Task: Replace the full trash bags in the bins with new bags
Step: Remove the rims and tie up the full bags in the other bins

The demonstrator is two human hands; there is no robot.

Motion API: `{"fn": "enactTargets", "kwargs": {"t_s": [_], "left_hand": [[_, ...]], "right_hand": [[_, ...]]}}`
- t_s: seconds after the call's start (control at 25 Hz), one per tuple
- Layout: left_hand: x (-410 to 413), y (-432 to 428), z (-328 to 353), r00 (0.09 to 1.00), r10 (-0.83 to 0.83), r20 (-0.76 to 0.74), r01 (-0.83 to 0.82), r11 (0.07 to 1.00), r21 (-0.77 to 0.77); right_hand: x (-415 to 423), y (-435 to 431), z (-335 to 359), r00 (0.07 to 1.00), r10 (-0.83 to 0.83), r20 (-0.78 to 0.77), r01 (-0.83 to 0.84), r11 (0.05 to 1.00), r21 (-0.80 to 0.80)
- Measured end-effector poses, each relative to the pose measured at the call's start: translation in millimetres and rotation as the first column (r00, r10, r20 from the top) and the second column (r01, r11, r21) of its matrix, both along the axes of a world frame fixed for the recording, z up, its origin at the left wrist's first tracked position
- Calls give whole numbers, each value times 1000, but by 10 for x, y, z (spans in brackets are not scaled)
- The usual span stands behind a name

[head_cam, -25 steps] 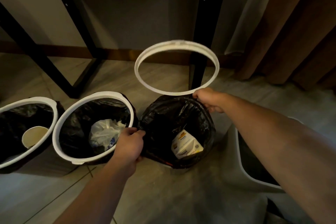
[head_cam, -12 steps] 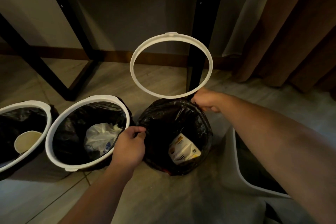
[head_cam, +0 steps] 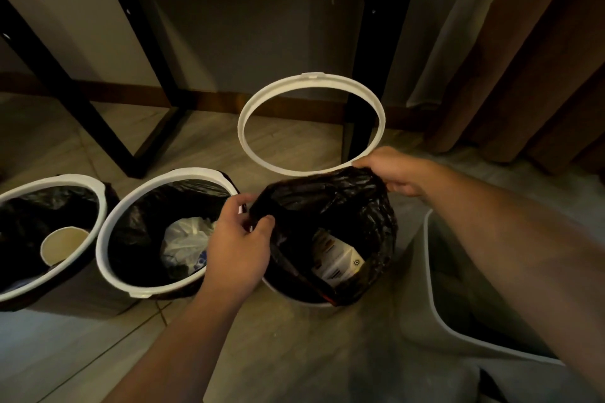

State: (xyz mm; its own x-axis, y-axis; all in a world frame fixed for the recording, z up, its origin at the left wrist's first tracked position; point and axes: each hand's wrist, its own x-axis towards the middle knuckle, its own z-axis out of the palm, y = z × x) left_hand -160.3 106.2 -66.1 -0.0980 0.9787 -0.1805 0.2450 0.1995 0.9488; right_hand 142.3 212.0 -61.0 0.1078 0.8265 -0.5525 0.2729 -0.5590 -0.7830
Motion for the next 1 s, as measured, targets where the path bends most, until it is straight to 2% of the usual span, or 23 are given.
{"fn": "enactTargets", "kwargs": {"t_s": [0.16, 0.28, 0.4, 0.48, 0.52, 0.6, 0.72, 0.84, 1.0], "left_hand": [[-130, 48, 29, 999, 9, -34, -9, 1000, -5], [-155, 29, 66, 997, -15, -69, 16, 1000, 13], [-46, -268, 27, 995, 97, 1, -97, 995, -15], [142, -619, -77, 952, 274, 139, -243, 948, -205], [265, -795, -128, 922, 338, 188, -262, 903, -341], [490, -1045, -216, 894, 381, 236, -198, 808, -555], [716, -1135, -262, 863, 391, 321, -71, 722, -688], [809, -1093, -266, 840, 404, 361, -49, 719, -693], [782, -1051, -180, 801, 430, 416, -117, 795, -595]], "right_hand": [[62, -202, 176, 958, 221, 183, -244, 963, 116], [-65, -279, 319, 856, 367, 364, -434, 893, 117], [-283, -233, 398, 763, 388, 517, -526, 838, 146], [-409, -162, 441, 688, 386, 615, -576, 806, 139], [-459, -132, 462, 646, 402, 649, -606, 787, 116], [-540, -99, 501, 567, 464, 681, -664, 746, 45], [-651, -108, 556, 469, 544, 696, -730, 682, -41], [-738, -78, 631, 477, 530, 701, -741, 671, -3], [-772, -35, 724, 528, 518, 673, -727, 685, 43]]}}
